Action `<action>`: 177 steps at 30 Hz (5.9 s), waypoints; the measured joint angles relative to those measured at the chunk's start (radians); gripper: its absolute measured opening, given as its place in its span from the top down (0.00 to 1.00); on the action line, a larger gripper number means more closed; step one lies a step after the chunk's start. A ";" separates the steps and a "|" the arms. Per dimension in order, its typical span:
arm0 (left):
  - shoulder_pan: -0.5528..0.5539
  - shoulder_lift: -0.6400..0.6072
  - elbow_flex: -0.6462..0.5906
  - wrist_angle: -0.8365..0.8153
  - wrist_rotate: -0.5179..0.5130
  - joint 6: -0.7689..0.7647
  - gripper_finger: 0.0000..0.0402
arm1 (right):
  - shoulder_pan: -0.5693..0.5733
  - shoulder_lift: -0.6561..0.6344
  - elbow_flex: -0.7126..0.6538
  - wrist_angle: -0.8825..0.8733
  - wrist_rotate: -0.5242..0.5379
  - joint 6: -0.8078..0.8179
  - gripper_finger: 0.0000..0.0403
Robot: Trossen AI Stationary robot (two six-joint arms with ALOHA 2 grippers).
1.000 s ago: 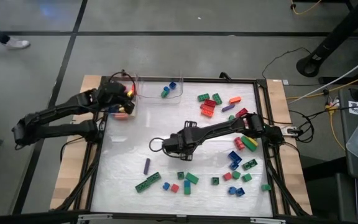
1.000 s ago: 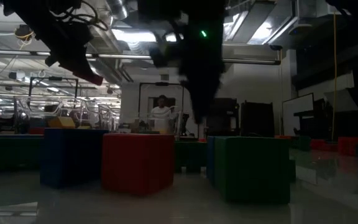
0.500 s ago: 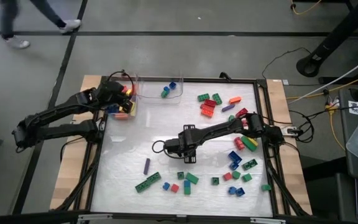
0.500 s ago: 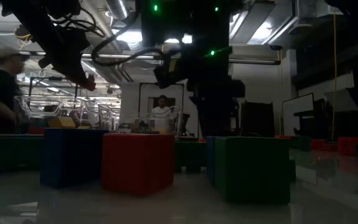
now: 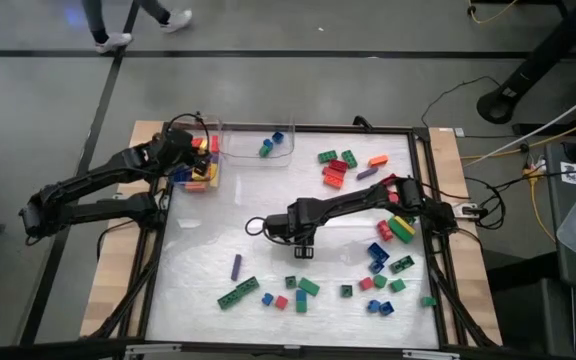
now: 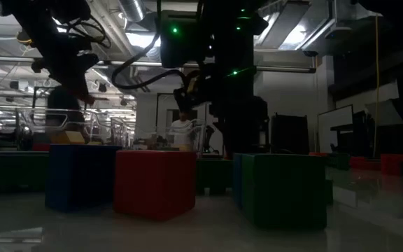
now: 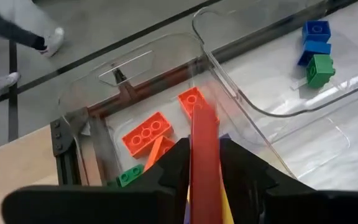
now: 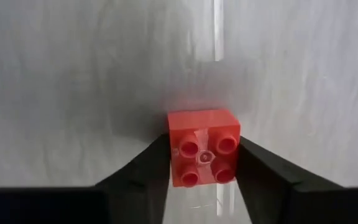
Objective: Sort blocks by size
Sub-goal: Put the large red block into the left transparent bin, then put the small orange game piece into the right transparent bin, then put the large purple block into the left transparent bin
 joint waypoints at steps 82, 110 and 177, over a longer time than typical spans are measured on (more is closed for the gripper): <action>-1.000 0.304 0.000 0.204 0.414 -0.906 0.63 | -0.464 0.002 0.222 0.646 0.280 -0.246 0.58; -1.031 0.383 0.000 0.203 0.428 -0.946 0.63 | -0.463 0.008 0.222 0.625 0.279 -0.222 0.40; -1.022 0.754 0.002 0.387 0.432 -1.141 0.84 | 0.195 0.004 0.222 0.074 0.190 -0.125 0.38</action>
